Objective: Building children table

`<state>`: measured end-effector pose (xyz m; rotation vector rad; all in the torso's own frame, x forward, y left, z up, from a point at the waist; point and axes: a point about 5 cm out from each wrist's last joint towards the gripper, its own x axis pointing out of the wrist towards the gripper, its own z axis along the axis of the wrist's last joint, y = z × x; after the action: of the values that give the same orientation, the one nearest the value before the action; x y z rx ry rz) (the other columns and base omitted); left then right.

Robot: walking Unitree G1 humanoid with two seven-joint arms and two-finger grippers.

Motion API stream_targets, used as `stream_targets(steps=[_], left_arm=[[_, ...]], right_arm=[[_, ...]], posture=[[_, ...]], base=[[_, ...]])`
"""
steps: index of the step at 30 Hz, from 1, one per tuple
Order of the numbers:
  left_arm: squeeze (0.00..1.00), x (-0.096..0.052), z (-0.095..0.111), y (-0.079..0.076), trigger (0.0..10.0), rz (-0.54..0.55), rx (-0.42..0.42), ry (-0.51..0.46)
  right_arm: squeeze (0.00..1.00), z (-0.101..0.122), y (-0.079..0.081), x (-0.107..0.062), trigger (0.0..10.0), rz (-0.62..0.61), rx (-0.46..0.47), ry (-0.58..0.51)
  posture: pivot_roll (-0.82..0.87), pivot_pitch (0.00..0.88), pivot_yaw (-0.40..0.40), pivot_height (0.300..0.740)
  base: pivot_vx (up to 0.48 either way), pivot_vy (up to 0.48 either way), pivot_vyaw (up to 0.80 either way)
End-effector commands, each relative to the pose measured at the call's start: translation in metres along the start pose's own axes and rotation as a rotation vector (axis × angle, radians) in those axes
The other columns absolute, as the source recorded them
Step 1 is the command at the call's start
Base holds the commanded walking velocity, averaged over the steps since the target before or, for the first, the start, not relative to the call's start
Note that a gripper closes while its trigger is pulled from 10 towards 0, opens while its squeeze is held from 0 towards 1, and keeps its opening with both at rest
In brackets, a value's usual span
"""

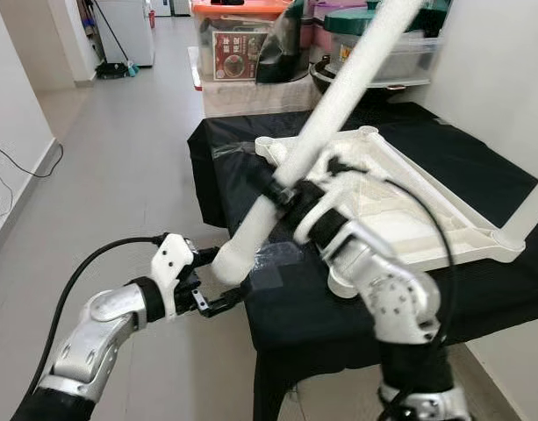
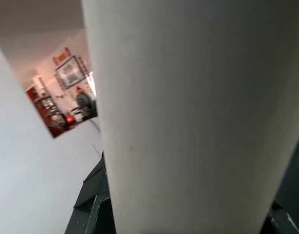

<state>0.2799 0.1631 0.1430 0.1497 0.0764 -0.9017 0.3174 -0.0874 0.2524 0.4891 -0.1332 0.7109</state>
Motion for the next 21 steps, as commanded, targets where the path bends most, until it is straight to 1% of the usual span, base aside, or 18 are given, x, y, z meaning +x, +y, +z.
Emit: stream_targets(steps=[1, 2, 3, 5, 6, 7, 8, 9, 10, 11, 12, 14, 16, 17, 18, 19, 21], left_arm=[[0.64, -0.003, 0.001, -0.004, 10.0, -0.009, -0.02, -0.011], [0.0, -0.006, -0.001, -0.008, 10.0, -0.009, -0.033, -0.012], [0.0, -0.011, -0.006, -0.013, 10.0, -0.01, -0.049, -0.01], [0.0, -0.011, -0.006, -0.013, 10.0, -0.01, -0.049, -0.01], [0.0, -0.011, -0.013, -0.017, 10.0, 0.017, -0.056, 0.008], [0.0, -0.011, -0.016, -0.019, 10.0, 0.041, -0.067, 0.017], [0.0, -0.011, -0.019, -0.02, 10.0, 0.058, -0.074, 0.022], [0.0, -0.011, -0.019, -0.02, 10.0, 0.058, -0.074, 0.022], [0.0, -0.009, -0.022, -0.022, 10.0, 0.098, -0.074, 0.021], [0.0, -0.009, -0.022, -0.022, 10.0, 0.098, -0.074, 0.021], [0.0, -0.009, -0.023, -0.022, 10.0, 0.122, -0.081, 0.019], [0.0, -0.005, -0.026, -0.023, 10.0, 0.196, -0.117, 0.004], [0.0, -0.005, -0.027, -0.024, 10.0, 0.215, -0.123, 0.008], [0.0, -0.004, -0.026, -0.025, 10.0, 0.231, -0.132, -0.012], [0.0, -0.004, -0.026, -0.025, 10.0, 0.231, -0.132, -0.012], [0.0, -0.002, -0.023, -0.027, 10.0, 0.248, -0.147, -0.036], [0.0, 0.0, -0.022, -0.028, 10.0, 0.255, -0.155, -0.042]], right_arm=[[0.0, 0.008, -0.004, 0.001, 0.0, 0.002, -0.032, -0.018], [0.0, 0.014, -0.013, -0.003, 0.0, -0.017, -0.07, -0.019], [0.0, 0.024, -0.025, -0.007, 0.0, -0.043, -0.124, -0.02], [0.0, 0.024, -0.025, -0.007, 0.0, -0.043, -0.124, -0.02], [0.0, 0.031, -0.033, -0.011, 0.0, -0.055, -0.197, -0.006], [0.0, 0.033, -0.037, -0.013, 0.0, -0.057, -0.247, 0.006], [0.0, 0.035, -0.039, -0.014, 0.0, -0.057, -0.281, 0.014], [0.0, 0.035, -0.039, -0.014, 0.0, -0.057, -0.281, 0.014], [0.0, 0.036, -0.043, -0.016, 0.0, -0.067, -0.351, 0.035], [0.0, 0.036, -0.043, -0.016, 0.0, -0.067, -0.351, 0.035], [0.0, 0.036, -0.044, -0.016, 0.0, -0.068, -0.356, 0.039], [0.0, 0.033, -0.044, -0.017, 0.0, -0.074, -0.364, 0.045], [0.0, 0.03, -0.044, -0.017, 0.0, -0.076, -0.369, 0.049], [0.0, 0.026, -0.042, -0.016, 0.0, -0.077, -0.368, 0.052], [0.0, 0.026, -0.042, -0.016, 0.0, -0.077, -0.368, 0.052], [0.0, 0.019, -0.038, -0.015, 0.0, -0.071, -0.348, 0.052], [0.0, 0.015, -0.036, -0.014, 0.0, -0.065, -0.329, 0.048]], posture=[[-0.01, 0.0, -0.05, 0.74], [-0.01, 0.0, -0.054, 0.74], [-0.01, 0.0, -0.054, 0.74], [-0.01, 0.0, -0.054, 0.74], [-0.01, 0.0, -0.056, 0.74], [-0.01, 0.0, -0.055, 0.74], [-0.01, 0.0, -0.055, 0.74], [-0.01, 0.0, -0.055, 0.74], [-0.01, 0.0, -0.056, 0.74], [-0.01, 0.0, -0.056, 0.74], [-0.01, 0.0, -0.056, 0.74], [-0.01, 0.0, -0.057, 0.74], [-0.01, 0.0, -0.057, 0.74], [-0.01, 0.0, -0.057, 0.74], [-0.01, 0.0, -0.057, 0.74], [0.0, 0.0, -0.061, 0.74], [0.0, 0.0, -0.061, 0.74]], base=[[0.0, 0.0, 0.0], [0.0, 0.0, 0.0], [0.0, 0.0, 0.0], [0.0, 0.0, 0.0], [0.0, 0.0, 0.0], [0.0, 0.0, 0.0], [0.0, 0.0, 0.0], [0.0, 0.0, 0.0], [0.0, 0.0, 0.0], [0.0, 0.0, 0.0], [0.0, 0.0, 0.0], [0.0, 0.0, 0.0], [0.0, 0.0, 0.0], [0.0, 0.0, 0.0], [0.0, 0.0, 0.0], [0.0, -0.469, 0.0], [0.0, -0.469, 0.0]])
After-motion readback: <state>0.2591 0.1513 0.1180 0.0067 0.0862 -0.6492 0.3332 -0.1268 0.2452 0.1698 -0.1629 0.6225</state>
